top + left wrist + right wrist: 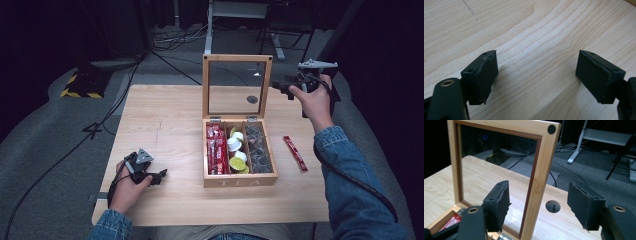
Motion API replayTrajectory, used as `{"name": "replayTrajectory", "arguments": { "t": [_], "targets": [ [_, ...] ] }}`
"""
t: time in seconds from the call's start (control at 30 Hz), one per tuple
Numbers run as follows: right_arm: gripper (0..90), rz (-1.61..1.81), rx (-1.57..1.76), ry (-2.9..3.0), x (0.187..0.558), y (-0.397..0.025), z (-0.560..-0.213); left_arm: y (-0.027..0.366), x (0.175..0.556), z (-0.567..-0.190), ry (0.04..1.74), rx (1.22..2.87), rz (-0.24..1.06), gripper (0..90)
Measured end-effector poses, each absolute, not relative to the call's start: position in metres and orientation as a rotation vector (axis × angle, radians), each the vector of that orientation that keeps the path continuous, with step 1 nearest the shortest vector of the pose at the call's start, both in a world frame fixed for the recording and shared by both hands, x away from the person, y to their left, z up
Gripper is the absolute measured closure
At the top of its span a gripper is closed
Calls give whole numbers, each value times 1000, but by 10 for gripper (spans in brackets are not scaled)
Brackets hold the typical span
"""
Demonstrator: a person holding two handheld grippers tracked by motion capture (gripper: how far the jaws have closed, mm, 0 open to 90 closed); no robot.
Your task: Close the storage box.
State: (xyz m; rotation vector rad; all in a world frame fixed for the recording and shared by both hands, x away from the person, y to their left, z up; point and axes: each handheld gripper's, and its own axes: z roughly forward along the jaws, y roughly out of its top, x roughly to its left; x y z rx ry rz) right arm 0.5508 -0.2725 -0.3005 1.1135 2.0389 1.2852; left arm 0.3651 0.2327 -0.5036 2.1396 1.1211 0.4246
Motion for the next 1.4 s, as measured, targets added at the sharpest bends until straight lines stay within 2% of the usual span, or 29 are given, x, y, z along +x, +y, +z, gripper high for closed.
{"name": "replayTrajectory", "arguments": {
  "t": [0.3, 0.8, 1.13, 1.4],
  "targets": [
    [395, 1291, 1094, 2058, 578, -262, -301, 233, 366, -504, 1120, 2137, 425, 184],
    [409, 1311, 1105, 2072, 616, -243, -308, 233, 367, -504, 1112, 2144, 423, 180],
    [464, 1331, 1090, 2068, 618, -238, -304, 233, 368, -504, 1111, 2147, 420, 174],
    [490, 1341, 1063, 2065, 605, -242, -296, 233, 368, -504, 1111, 2146, 423, 174]
  ]
}}
